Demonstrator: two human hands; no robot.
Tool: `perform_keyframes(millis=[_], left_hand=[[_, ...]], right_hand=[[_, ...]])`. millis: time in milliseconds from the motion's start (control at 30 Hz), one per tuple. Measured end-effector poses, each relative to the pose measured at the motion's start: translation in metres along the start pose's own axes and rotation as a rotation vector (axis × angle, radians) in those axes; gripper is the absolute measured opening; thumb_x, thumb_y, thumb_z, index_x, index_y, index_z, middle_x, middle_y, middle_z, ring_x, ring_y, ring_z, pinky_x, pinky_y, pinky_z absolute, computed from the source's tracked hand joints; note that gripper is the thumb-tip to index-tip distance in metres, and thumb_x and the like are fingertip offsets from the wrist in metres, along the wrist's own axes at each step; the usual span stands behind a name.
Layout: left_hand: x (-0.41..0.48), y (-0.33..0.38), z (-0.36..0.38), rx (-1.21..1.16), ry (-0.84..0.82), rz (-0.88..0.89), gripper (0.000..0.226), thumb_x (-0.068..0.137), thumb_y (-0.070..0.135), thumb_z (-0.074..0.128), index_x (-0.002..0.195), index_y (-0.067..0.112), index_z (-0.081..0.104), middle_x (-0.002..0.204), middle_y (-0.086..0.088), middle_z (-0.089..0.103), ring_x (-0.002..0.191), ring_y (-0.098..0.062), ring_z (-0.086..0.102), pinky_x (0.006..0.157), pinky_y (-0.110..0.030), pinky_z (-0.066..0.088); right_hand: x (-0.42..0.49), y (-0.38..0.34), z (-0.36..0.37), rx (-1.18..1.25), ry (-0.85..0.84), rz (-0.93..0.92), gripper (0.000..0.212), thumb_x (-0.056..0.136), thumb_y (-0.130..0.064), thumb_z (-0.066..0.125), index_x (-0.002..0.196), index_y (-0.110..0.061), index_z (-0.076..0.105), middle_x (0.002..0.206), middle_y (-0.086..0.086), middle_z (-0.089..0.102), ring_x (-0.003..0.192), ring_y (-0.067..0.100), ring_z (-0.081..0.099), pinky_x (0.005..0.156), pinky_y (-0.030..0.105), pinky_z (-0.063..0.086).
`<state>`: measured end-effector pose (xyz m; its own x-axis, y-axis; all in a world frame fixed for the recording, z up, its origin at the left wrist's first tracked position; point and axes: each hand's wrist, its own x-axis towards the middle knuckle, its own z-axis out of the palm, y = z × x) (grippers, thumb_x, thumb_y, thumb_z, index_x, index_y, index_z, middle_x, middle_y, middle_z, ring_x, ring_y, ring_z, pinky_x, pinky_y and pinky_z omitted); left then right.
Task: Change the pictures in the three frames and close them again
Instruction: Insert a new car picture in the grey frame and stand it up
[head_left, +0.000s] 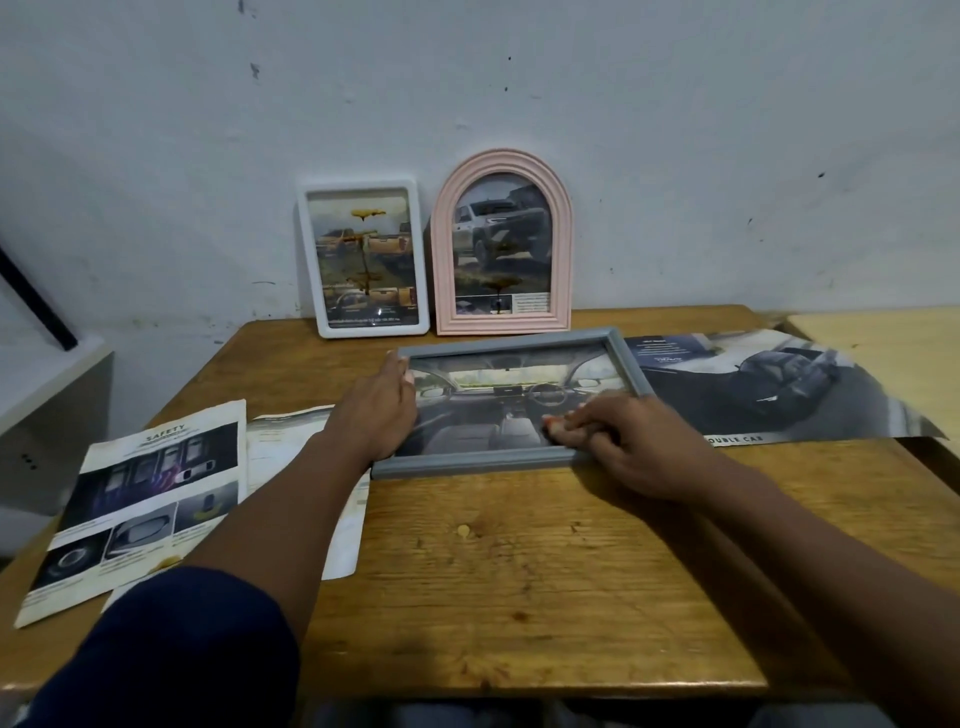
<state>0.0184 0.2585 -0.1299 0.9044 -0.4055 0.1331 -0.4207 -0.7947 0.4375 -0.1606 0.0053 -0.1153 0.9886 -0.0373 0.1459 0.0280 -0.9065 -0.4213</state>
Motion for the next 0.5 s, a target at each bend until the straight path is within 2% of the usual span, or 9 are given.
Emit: perform_keyframes(millis=[133, 300, 367, 433, 500], left_hand=[[0.001, -0.001, 0.001, 0.026, -0.016, -0.002, 0.054, 0.11, 0.036, 0.028, 0.161, 0.017, 0.022, 0.157, -0.014, 0.042, 0.138, -0.034, 0.046, 0.109, -0.043, 0.037], [-0.001, 0.002, 0.0, 0.031, -0.014, -0.006, 0.056, 0.11, 0.037, 0.028, 0.161, 0.015, 0.02, 0.156, -0.017, 0.044, 0.139, -0.036, 0.045, 0.11, -0.043, 0.036], [0.001, 0.0, 0.001, 0.036, -0.019, 0.002, 0.056, 0.11, 0.038, 0.028, 0.161, 0.015, 0.021, 0.156, -0.016, 0.044, 0.139, -0.036, 0.045, 0.111, -0.044, 0.035], [0.003, -0.003, 0.002, 0.032, -0.03, 0.015, 0.056, 0.11, 0.038, 0.028, 0.161, 0.017, 0.022, 0.157, -0.014, 0.044, 0.139, -0.034, 0.045, 0.112, -0.044, 0.035], [0.005, -0.006, 0.004, 0.031, -0.038, 0.023, 0.056, 0.11, 0.039, 0.028, 0.161, 0.017, 0.023, 0.158, -0.012, 0.042, 0.141, -0.032, 0.044, 0.113, -0.045, 0.035]], right_hand=[[-0.008, 0.014, -0.003, -0.168, 0.043, 0.036, 0.023, 0.095, -0.038, 0.053, 0.113, -0.03, 0.066, 0.101, -0.002, 0.06, 0.081, 0.011, 0.056, 0.072, 0.035, 0.051], [-0.015, 0.006, 0.002, -0.262, 0.175, 0.028, 0.022, 0.097, -0.042, 0.052, 0.096, -0.024, 0.065, 0.092, -0.006, 0.063, 0.079, 0.012, 0.055, 0.067, 0.03, 0.044], [-0.019, 0.003, -0.004, -0.055, 0.209, 0.065, 0.022, 0.096, -0.04, 0.057, 0.09, -0.024, 0.07, 0.086, -0.009, 0.067, 0.075, 0.007, 0.059, 0.064, 0.025, 0.045], [-0.025, 0.001, -0.019, 0.311, 0.277, 0.155, 0.016, 0.095, -0.03, 0.062, 0.09, -0.022, 0.074, 0.085, -0.009, 0.072, 0.075, 0.005, 0.067, 0.063, 0.02, 0.053], [-0.034, 0.006, -0.04, 0.521, 0.414, 0.232, 0.015, 0.096, -0.024, 0.063, 0.093, -0.019, 0.076, 0.088, -0.004, 0.074, 0.076, 0.007, 0.071, 0.063, 0.025, 0.059]])
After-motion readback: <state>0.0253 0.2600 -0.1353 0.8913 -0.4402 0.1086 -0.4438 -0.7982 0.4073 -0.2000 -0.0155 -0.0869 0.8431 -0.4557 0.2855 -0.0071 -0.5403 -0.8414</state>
